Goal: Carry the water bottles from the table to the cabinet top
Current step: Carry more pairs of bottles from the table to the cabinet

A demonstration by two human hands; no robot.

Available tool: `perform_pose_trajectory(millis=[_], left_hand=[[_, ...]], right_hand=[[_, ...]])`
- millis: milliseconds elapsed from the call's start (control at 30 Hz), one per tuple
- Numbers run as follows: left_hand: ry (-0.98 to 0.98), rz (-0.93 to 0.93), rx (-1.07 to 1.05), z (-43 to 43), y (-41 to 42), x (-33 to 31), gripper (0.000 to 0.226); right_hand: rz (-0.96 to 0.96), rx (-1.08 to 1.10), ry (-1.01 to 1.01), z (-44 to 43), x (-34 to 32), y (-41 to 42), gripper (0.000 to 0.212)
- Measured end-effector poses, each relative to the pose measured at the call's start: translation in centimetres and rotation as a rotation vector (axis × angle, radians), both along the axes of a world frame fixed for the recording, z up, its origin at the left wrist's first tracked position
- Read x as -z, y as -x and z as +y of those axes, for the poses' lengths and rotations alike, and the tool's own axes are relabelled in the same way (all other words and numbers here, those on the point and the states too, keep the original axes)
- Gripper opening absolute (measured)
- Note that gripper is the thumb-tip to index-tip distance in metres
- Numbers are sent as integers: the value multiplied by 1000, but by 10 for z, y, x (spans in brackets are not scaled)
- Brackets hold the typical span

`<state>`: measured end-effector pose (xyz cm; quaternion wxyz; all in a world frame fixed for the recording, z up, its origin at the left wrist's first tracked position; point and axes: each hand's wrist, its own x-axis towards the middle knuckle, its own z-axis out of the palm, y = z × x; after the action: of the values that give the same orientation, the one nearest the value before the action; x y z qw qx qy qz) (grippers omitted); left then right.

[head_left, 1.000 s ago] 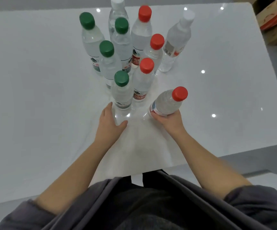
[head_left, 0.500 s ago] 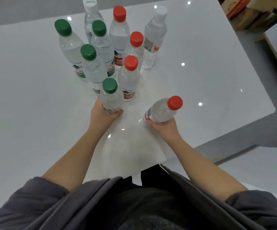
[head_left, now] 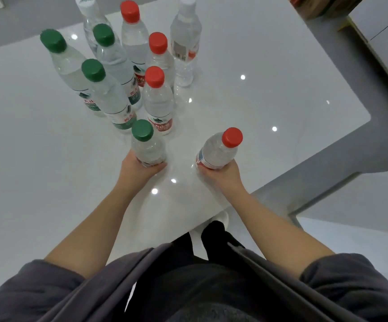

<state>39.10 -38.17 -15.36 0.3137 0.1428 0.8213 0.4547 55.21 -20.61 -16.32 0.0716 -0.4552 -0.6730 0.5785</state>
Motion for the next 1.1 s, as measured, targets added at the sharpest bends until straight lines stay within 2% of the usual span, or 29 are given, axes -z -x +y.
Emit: perform_pose_trajectory(millis=[67, 200, 300, 400, 533, 633, 767, 867, 1100], left_hand=[[-21, -16, 54, 5, -22, -6, 60], [-35, -25, 184, 33, -77, -18, 36], [-55, -30, 320, 61, -119, -18, 31], [-62, -61, 420, 90, -161, -17, 30], [-80, -146, 530, 122, -219, -19, 50], [-109, -156, 609, 144, -261, -21, 57], [-152, -145, 716, 178, -308, -35, 60], [-217, -92, 831, 209, -331, -56, 57], [-439, -45, 991, 301, -363, -145, 56]], right_hand=[[4, 40, 5, -5, -2, -23, 42], [26, 200, 52, -5, -17, -79, 39], [27, 284, 45, 3, -23, -128, 27], [-13, 373, 0, 13, -32, -182, 29], [-5, 511, -68, 22, -43, -259, 23], [0, 622, -97, 28, -45, -310, 34], [5, 743, -108, 39, -51, -365, 37], [36, 843, -149, 48, -71, -388, 49], [220, 1039, -318, 86, -162, -400, 49]])
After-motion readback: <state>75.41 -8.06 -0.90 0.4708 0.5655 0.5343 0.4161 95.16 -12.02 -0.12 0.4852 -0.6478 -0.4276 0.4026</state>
